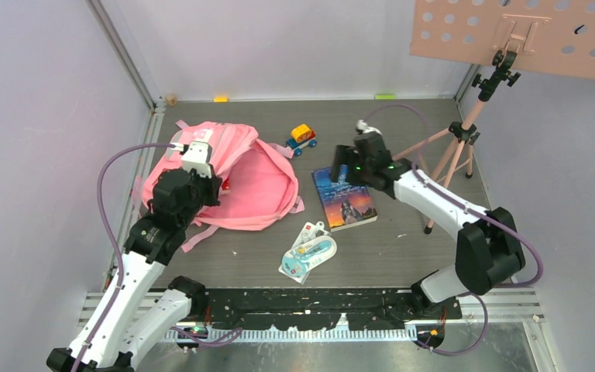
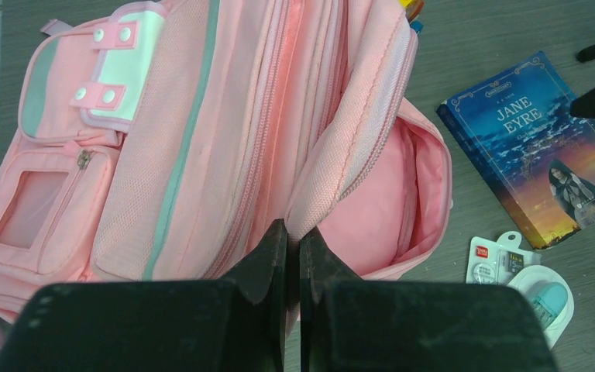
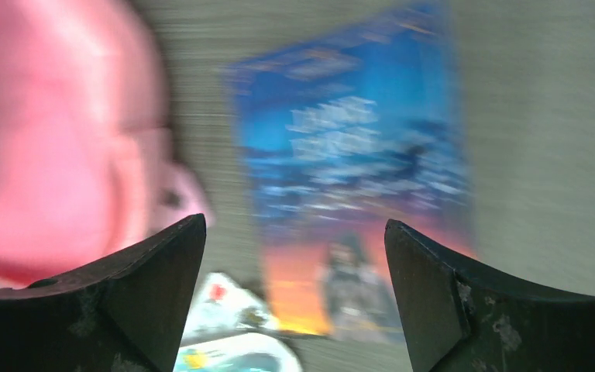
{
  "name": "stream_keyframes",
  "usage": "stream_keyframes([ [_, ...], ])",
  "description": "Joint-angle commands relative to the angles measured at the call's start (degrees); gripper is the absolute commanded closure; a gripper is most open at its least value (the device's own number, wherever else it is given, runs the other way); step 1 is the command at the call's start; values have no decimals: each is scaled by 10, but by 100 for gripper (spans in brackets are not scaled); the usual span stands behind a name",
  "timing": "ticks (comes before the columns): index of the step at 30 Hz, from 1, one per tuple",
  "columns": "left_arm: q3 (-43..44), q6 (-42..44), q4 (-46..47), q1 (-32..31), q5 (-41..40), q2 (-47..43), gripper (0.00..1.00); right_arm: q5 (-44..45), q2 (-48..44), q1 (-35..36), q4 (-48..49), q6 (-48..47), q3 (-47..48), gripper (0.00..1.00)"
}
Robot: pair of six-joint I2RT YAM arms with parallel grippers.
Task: Pack the student bag
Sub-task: Place the book in the student bag, then pick up the book from the center of the board.
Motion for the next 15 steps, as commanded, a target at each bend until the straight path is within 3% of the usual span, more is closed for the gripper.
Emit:
stream_keyframes([
  [1,19,16,44,1,-34,-5,100,16,-57,-99,-83,8,-76,8],
  [8,18,14,44,1,-21,-2,100,23,-76,-192,-94,27,-134,6],
  [15,18,13,44,2,-18,-7,100,-72,-67,-196,-56,42,-169,10],
])
